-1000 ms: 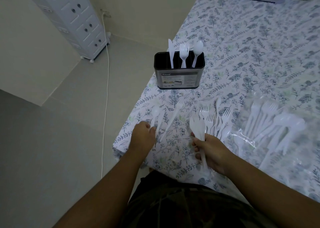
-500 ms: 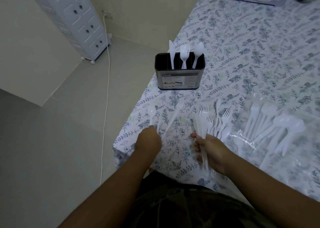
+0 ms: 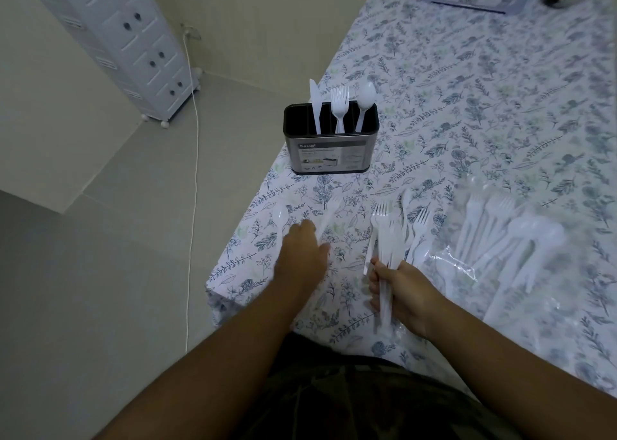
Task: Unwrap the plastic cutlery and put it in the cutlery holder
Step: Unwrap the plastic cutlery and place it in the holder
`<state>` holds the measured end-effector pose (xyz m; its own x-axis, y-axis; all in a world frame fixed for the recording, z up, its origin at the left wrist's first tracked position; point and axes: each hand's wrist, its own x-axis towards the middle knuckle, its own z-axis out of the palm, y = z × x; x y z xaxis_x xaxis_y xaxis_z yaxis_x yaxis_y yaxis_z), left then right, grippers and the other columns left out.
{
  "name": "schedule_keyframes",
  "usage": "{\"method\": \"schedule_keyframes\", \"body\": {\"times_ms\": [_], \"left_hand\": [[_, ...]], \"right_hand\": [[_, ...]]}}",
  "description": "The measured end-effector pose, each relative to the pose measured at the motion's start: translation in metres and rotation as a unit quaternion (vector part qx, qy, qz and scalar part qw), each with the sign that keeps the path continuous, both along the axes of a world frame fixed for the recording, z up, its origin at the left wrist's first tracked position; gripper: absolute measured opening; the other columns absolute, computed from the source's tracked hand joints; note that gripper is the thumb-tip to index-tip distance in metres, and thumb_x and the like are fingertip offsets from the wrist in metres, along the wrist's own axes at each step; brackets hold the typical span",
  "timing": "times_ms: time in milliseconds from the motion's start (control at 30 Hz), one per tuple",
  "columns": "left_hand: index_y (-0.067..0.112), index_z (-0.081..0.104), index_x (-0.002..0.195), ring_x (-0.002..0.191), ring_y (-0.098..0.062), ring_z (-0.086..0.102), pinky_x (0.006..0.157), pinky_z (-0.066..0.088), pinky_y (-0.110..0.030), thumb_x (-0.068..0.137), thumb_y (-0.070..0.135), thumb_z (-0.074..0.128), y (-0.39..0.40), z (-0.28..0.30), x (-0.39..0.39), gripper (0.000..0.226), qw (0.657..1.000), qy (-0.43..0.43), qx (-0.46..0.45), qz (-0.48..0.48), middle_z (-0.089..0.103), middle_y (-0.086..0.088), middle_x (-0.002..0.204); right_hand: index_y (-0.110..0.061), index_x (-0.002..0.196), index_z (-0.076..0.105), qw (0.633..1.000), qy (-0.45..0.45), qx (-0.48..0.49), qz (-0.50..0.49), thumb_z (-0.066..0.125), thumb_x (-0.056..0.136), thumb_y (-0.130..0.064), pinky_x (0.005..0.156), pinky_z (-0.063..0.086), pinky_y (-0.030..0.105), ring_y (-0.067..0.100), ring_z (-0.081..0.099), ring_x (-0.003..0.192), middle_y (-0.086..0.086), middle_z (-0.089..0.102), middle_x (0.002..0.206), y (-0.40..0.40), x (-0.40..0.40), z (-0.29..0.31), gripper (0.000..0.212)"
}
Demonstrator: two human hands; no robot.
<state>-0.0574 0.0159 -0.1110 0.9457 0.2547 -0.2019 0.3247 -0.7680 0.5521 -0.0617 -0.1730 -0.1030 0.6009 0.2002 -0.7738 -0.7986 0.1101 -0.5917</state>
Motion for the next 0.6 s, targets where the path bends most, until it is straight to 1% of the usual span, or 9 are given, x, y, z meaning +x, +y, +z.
{"method": "schedule_keyframes", "body": {"times_ms": [67, 133, 200, 267, 367, 433, 500, 567, 600], "left_hand": [[0.011, 0.051, 0.113, 0.093, -0.022, 0.058, 0.073, 0.051, -0.035, 0.098, 0.028, 0.057, 0.009, -0.008, 0.009, 0.023, 0.997, 0.060, 0.055, -0.003, 0.056, -0.007, 0.105], [0.009, 0.051, 0.113, 0.095, -0.024, 0.059, 0.073, 0.049, -0.036, 0.101, 0.022, 0.050, 0.010, -0.013, 0.012, 0.017, 0.993, 0.083, 0.084, -0.010, 0.057, -0.009, 0.107], [0.008, 0.052, 0.110, 0.092, -0.024, 0.058, 0.071, 0.046, -0.034, 0.101, 0.014, 0.046, 0.007, -0.014, 0.011, 0.013, 0.994, 0.077, 0.075, -0.004, 0.057, -0.008, 0.103], [0.009, 0.052, 0.103, 0.087, -0.023, 0.057, 0.069, 0.046, -0.033, 0.099, 0.008, 0.043, 0.002, -0.013, 0.008, 0.010, 0.997, 0.054, 0.048, -0.015, 0.056, -0.007, 0.096], [0.012, 0.053, 0.096, 0.081, -0.021, 0.054, 0.069, 0.049, -0.036, 0.103, 0.017, 0.040, -0.010, -0.010, -0.004, 0.015, 0.996, 0.023, 0.014, -0.081, 0.054, -0.004, 0.090], [0.014, 0.052, 0.096, 0.082, -0.018, 0.052, 0.070, 0.048, -0.034, 0.103, 0.027, 0.041, -0.014, -0.009, -0.012, 0.019, 0.996, 0.005, -0.003, -0.084, 0.053, -0.002, 0.091], [0.015, 0.052, 0.107, 0.091, -0.016, 0.051, 0.076, 0.048, -0.032, 0.101, 0.028, 0.043, -0.010, -0.011, -0.013, 0.017, 0.998, -0.013, 0.000, -0.055, 0.054, -0.001, 0.102], [0.013, 0.048, 0.124, 0.106, -0.018, 0.050, 0.084, 0.049, -0.035, 0.099, 0.024, 0.050, -0.001, -0.014, -0.011, 0.027, 1.000, 0.006, 0.020, -0.018, 0.051, -0.004, 0.115], [0.012, 0.047, 0.126, 0.109, -0.021, 0.050, 0.085, 0.050, -0.037, 0.098, 0.022, 0.053, 0.004, -0.015, -0.010, 0.030, 0.999, 0.026, 0.031, -0.008, 0.050, -0.006, 0.117]], "right_hand": [[-0.007, 0.107, 0.056, 1.000, 0.002, 0.000, 0.005, 0.055, 0.104, -0.019, 0.055, 0.047, 0.034, 0.017, 0.051, 0.061, 0.006, 0.055, 0.072, -0.003, -0.002, -0.002, 0.012], [-0.008, 0.107, 0.057, 1.000, 0.002, 0.000, 0.009, 0.057, 0.103, -0.021, 0.055, 0.047, 0.034, 0.017, 0.052, 0.061, 0.005, 0.056, 0.072, -0.004, -0.003, -0.002, 0.013], [-0.009, 0.110, 0.059, 1.000, 0.003, 0.001, 0.000, 0.057, 0.103, -0.021, 0.054, 0.048, 0.033, 0.018, 0.054, 0.062, 0.005, 0.058, 0.073, -0.005, -0.002, -0.002, 0.014], [-0.009, 0.114, 0.060, 1.000, 0.006, 0.002, -0.017, 0.054, 0.104, -0.019, 0.054, 0.048, 0.033, 0.018, 0.054, 0.063, 0.005, 0.058, 0.074, -0.007, 0.000, 0.000, 0.015], [-0.011, 0.113, 0.062, 0.999, 0.008, 0.006, -0.034, 0.053, 0.104, -0.018, 0.055, 0.048, 0.033, 0.019, 0.054, 0.065, 0.005, 0.058, 0.075, -0.008, 0.001, 0.002, 0.014], [-0.010, 0.112, 0.064, 0.999, 0.010, -0.002, -0.049, 0.055, 0.103, -0.018, 0.057, 0.050, 0.034, 0.021, 0.055, 0.068, 0.007, 0.059, 0.077, -0.009, 0.000, 0.004, 0.014], [-0.008, 0.112, 0.064, 0.998, 0.011, -0.015, -0.068, 0.058, 0.102, -0.019, 0.062, 0.051, 0.038, 0.024, 0.057, 0.075, 0.009, 0.060, 0.080, -0.011, 0.000, 0.004, 0.016], [-0.007, 0.111, 0.062, 0.996, 0.013, -0.023, -0.083, 0.061, 0.101, -0.020, 0.067, 0.053, 0.040, 0.025, 0.058, 0.076, 0.010, 0.061, 0.082, -0.013, 0.000, 0.002, 0.017], [-0.007, 0.109, 0.061, 0.996, 0.011, -0.027, -0.082, 0.061, 0.101, -0.021, 0.069, 0.053, 0.041, 0.023, 0.058, 0.074, 0.010, 0.062, 0.083, -0.014, -0.001, 0.001, 0.017]]}}
